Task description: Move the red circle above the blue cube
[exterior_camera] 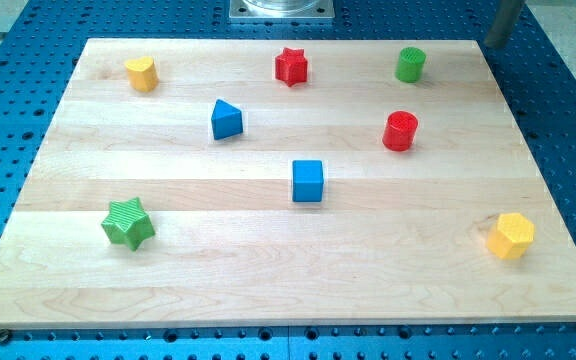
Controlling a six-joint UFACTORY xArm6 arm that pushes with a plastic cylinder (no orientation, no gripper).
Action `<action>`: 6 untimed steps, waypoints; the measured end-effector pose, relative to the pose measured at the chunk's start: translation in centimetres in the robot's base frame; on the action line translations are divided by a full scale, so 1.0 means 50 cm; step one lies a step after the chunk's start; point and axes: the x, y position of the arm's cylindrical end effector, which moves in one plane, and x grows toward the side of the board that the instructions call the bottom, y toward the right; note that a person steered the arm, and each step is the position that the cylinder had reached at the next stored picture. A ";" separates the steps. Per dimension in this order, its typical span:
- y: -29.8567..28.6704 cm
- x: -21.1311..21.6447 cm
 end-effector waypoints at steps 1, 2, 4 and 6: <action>-0.002 0.008; 0.014 0.142; -0.108 0.288; -0.408 0.340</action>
